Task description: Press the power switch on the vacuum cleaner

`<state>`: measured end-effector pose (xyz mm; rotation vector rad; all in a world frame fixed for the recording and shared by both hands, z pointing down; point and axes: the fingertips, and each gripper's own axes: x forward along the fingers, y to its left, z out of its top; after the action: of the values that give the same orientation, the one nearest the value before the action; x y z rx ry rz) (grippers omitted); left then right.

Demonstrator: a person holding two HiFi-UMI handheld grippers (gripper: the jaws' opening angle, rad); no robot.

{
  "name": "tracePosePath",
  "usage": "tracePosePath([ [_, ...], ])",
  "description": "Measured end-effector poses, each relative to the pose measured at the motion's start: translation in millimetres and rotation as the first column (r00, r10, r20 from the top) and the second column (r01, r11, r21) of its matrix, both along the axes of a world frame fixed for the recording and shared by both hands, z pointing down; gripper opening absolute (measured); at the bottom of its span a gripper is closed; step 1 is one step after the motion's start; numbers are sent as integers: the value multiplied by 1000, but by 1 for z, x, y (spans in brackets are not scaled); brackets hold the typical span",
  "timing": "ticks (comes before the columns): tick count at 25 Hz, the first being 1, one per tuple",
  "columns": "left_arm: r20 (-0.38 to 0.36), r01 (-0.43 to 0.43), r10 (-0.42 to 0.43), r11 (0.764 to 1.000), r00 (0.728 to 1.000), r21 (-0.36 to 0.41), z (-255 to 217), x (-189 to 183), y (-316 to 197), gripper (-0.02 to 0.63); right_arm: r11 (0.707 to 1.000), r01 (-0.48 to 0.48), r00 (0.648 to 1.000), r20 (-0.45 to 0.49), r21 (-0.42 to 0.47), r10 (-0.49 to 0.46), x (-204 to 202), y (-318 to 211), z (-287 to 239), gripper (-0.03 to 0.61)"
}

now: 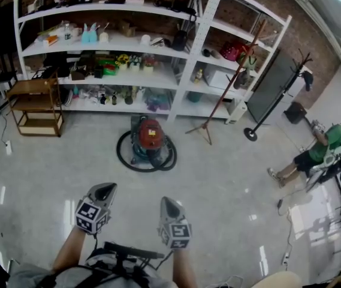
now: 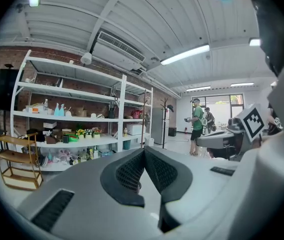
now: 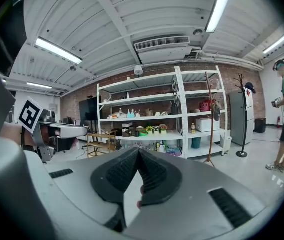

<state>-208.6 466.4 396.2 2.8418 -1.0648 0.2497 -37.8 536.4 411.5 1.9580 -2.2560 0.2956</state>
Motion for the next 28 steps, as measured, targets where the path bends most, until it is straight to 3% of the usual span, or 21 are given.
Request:
tracePosePath([
  [14, 13, 25, -26, 999, 1000, 19, 0, 17, -10, 9, 999, 37, 999, 16, -11, -37, 17, -13, 11, 12],
  [28, 7, 26, -26, 1000, 1000, 11, -6, 23, -121, 9, 999, 41, 999, 20, -15, -41, 19, -120, 2, 12],
])
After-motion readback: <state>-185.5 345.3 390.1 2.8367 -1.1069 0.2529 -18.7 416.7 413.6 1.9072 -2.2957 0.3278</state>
